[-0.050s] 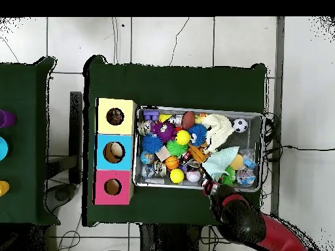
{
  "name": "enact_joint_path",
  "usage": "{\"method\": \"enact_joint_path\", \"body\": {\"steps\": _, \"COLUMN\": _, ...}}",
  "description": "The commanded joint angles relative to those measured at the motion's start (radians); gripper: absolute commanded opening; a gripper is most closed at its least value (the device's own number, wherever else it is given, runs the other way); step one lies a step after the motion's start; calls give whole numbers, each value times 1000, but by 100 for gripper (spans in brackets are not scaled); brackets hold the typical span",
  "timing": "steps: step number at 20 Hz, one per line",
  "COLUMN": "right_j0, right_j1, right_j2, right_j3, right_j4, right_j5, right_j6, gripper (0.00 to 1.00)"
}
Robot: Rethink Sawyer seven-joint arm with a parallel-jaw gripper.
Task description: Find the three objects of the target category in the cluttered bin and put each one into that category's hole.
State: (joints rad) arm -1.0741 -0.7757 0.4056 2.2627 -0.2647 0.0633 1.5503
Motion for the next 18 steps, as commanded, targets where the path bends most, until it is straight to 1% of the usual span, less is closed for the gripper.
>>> {"method": "enact_joint_path", "body": {"steps": 1, "right_j0": 2, "right_j1": -23, "right_j2": 23, "right_j3": 22, "right_j4": 29, "right_j5": 22, "right_j6": 169, "gripper": 0}}
{"method": "enact_joint_path", "body": {"steps": 5, "right_j0": -43, "right_j1": -81, "right_j2": 63, "right_j3": -4, "right_j4": 57, "right_j5": 138, "right_j6": 108, "gripper": 0}}
{"method": "enact_joint_path", "body": {"steps": 7, "right_j0": -63, "right_j1": -90, "right_j2": 77, "right_j3": -18, "right_j4": 63, "right_j5": 175, "right_j6": 86, "gripper": 0}}
{"method": "enact_joint_path", "body": {"steps": 13, "right_j0": -121, "right_j1": -128, "right_j2": 118, "right_j3": -28, "right_j4": 82, "right_j5": 258, "right_j6": 46, "gripper": 0}}
{"method": "enact_joint_path", "body": {"steps": 18, "right_j0": -132, "right_j1": -159, "right_j2": 132, "right_j3": -27, "right_j4": 95, "right_j5": 298, "right_j6": 44, "gripper": 0}}
